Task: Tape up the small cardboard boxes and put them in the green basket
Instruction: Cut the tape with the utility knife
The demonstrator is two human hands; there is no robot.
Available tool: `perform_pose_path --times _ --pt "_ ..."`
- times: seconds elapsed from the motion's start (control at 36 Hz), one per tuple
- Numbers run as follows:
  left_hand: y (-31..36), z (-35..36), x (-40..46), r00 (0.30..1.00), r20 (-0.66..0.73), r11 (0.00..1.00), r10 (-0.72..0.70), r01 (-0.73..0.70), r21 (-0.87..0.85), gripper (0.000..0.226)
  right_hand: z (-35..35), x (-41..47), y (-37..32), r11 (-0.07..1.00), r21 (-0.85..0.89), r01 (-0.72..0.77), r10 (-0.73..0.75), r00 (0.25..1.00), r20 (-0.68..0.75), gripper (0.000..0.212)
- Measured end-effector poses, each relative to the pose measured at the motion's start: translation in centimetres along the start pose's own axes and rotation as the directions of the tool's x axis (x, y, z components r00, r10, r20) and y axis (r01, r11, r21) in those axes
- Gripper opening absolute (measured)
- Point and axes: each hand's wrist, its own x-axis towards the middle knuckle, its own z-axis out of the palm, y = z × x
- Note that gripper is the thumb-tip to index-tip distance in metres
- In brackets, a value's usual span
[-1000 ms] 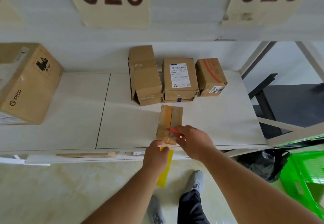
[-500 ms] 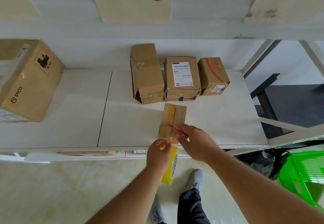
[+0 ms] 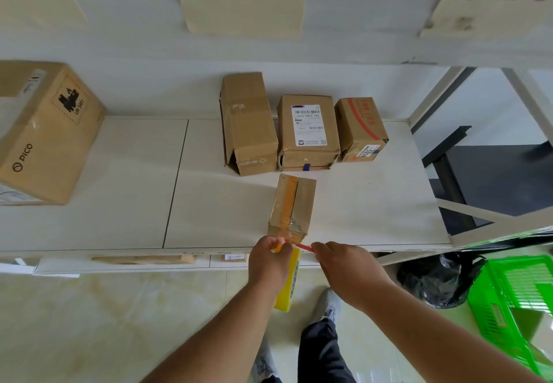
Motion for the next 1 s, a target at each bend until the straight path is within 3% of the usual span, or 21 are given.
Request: perform_pose_path --times 0.5,0.64,1.0 --pt "-0.1 -0.4 0.4 0.999 -0.014 0.999 0.039 -0.039 0.008 0.007 -0.4 2.2 -1.8 0.994 -0.106 -0.008 0.016 0.997 0.074 0.045" --pt "0.3 -0.2 0.3 0.999 -0.018 0.999 0.046 -0.046 0.016 0.011 -0.4 2.2 -2.0 0.992 -0.123 -0.032 0.042 0.996 0.078 0.046" --pt "0.7 0.1 0.0 0.995 -0.036 0.992 0.094 -0.091 0.086 0.006 -2.2 2.7 -1.9 0.956 -0.285 0.075 -0.026 0.985 0.170 0.038"
